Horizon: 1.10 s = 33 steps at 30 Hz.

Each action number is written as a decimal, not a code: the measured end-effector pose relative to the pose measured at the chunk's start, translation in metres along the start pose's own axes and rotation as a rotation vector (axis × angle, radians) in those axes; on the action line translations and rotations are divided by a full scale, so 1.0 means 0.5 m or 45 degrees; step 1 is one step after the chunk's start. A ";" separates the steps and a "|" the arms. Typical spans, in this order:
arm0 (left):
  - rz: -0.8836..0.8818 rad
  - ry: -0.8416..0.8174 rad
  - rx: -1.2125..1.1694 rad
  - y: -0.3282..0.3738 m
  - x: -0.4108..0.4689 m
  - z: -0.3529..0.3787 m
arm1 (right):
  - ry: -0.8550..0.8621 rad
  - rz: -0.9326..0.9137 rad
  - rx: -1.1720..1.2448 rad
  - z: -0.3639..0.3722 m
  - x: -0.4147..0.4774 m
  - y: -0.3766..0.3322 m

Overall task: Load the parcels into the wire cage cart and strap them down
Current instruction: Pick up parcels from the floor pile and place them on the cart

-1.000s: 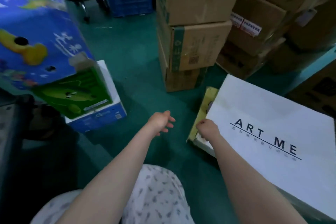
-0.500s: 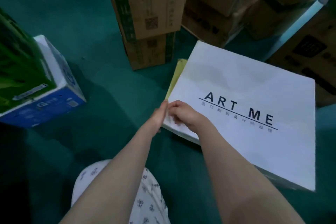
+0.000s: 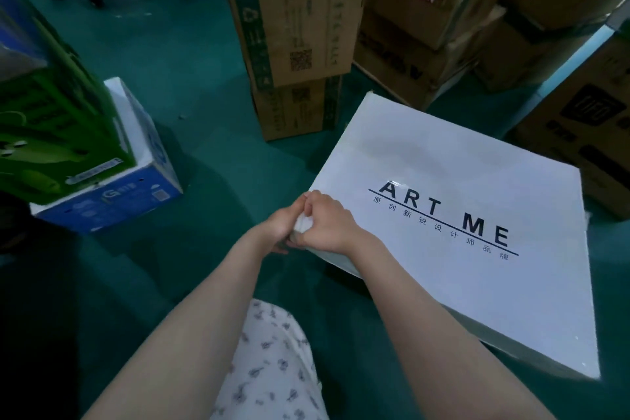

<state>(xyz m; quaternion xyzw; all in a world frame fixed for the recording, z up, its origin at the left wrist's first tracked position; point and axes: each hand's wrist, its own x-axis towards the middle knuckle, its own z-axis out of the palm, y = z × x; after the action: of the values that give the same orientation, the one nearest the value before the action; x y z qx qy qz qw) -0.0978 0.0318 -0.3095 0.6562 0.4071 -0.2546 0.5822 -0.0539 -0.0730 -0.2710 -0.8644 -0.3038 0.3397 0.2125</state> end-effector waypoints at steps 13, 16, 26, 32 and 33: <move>-0.104 0.398 -0.227 0.031 -0.188 -0.270 | 0.227 -0.343 -0.736 -0.015 -0.034 -0.258; -0.166 0.460 -0.292 0.004 -0.230 -0.315 | 0.281 -0.320 -0.930 0.026 -0.054 -0.327; -0.350 0.548 -0.289 -0.116 -0.396 -0.455 | 0.294 -0.823 -1.044 0.097 -0.073 -0.494; -0.179 0.530 -0.114 -0.167 -0.504 -0.532 | 0.314 -0.861 -0.921 0.033 -0.092 -0.587; -0.151 0.552 -0.054 -0.181 -0.522 -0.541 | 0.314 -0.870 -0.915 0.020 -0.098 -0.604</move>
<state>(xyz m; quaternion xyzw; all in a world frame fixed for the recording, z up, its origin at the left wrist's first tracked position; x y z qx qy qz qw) -0.3513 0.2317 -0.0968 0.6582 0.5657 -0.1328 0.4787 -0.2047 0.1145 -0.0820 -0.7677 -0.6395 0.0204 0.0351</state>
